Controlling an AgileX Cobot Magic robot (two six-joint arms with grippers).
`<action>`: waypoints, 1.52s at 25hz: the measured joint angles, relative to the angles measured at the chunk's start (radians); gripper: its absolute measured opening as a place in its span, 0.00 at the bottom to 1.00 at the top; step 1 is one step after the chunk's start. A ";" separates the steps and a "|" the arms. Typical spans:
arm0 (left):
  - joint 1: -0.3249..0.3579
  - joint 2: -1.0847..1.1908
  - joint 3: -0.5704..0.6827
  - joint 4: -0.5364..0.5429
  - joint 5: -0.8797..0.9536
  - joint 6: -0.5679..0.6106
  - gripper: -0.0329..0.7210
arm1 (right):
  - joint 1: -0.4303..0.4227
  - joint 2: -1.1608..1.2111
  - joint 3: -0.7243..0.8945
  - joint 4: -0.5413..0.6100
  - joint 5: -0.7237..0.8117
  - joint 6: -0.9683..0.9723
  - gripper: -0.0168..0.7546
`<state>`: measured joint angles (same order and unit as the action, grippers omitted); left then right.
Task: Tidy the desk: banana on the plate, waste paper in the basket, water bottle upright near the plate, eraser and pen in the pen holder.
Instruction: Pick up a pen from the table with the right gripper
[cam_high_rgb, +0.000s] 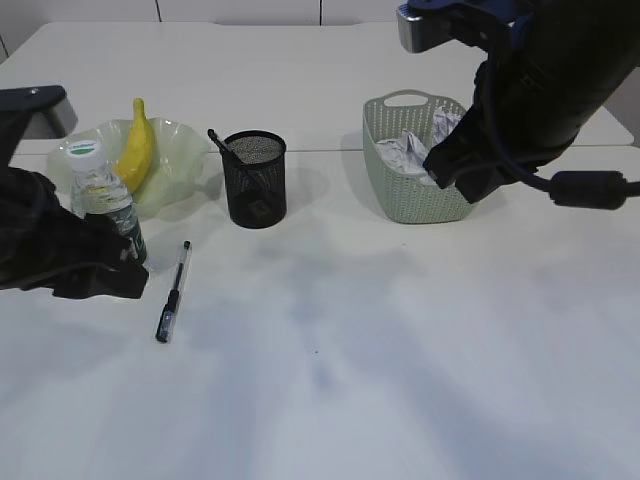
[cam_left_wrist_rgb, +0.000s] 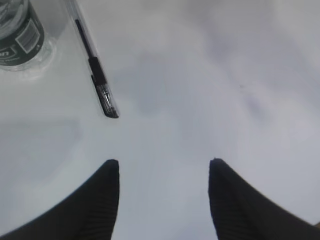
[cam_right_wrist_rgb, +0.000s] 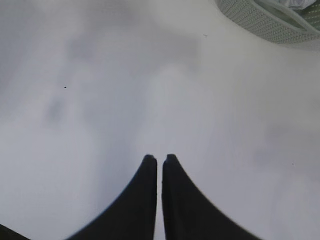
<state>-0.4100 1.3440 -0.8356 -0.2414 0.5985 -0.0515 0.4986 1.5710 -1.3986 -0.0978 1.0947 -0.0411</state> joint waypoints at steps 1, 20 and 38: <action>0.000 0.023 0.000 0.000 -0.019 -0.009 0.58 | 0.000 0.000 0.000 0.000 0.000 0.000 0.05; 0.000 0.414 -0.124 0.002 -0.192 -0.082 0.51 | 0.000 0.000 0.000 -0.005 -0.007 -0.004 0.05; 0.004 0.522 -0.231 0.160 -0.097 -0.221 0.51 | 0.000 0.000 0.000 -0.007 -0.012 -0.009 0.05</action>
<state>-0.4060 1.8663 -1.0664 -0.0817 0.5011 -0.2726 0.4986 1.5710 -1.3986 -0.1046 1.0828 -0.0502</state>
